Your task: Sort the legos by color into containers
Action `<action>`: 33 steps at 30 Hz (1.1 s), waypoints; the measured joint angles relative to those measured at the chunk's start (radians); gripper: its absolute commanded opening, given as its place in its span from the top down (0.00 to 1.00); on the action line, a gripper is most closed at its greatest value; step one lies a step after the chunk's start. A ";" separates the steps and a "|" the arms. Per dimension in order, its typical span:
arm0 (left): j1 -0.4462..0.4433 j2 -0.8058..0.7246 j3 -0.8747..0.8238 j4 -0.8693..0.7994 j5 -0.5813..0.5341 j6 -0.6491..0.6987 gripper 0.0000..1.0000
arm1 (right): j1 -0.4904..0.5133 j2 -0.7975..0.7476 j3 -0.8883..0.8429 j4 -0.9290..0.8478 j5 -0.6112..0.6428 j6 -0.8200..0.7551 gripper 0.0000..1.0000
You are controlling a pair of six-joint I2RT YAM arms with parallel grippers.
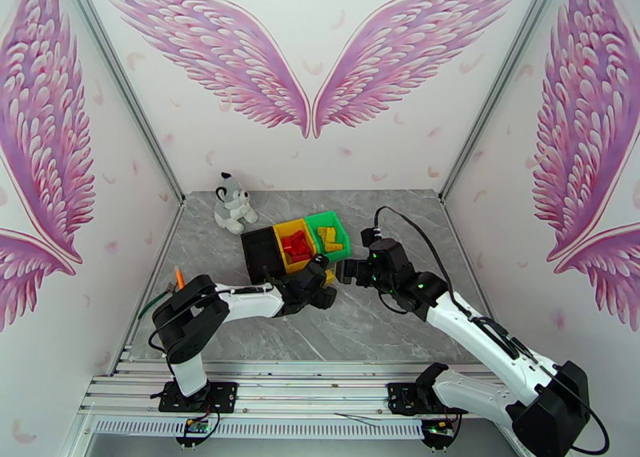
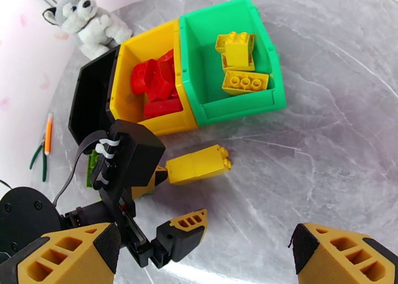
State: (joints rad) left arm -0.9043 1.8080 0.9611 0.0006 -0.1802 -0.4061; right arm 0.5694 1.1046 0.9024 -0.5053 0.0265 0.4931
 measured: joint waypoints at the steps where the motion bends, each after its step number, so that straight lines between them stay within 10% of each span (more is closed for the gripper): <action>1: 0.002 0.000 0.000 0.000 -0.008 0.007 0.17 | 0.000 -0.004 0.000 0.000 0.001 0.000 0.03; 20: 0.059 0.068 0.046 -0.040 -0.011 0.202 0.29 | -0.013 -0.026 -0.011 0.000 0.008 0.000 0.02; 33: 0.059 0.122 0.088 -0.024 0.031 0.244 0.61 | -0.019 -0.026 -0.011 0.000 0.008 0.000 0.02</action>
State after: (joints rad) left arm -0.8455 1.9305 1.0489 -0.0235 -0.1493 -0.1619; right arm 0.5507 1.0790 0.8913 -0.5056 0.0345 0.4931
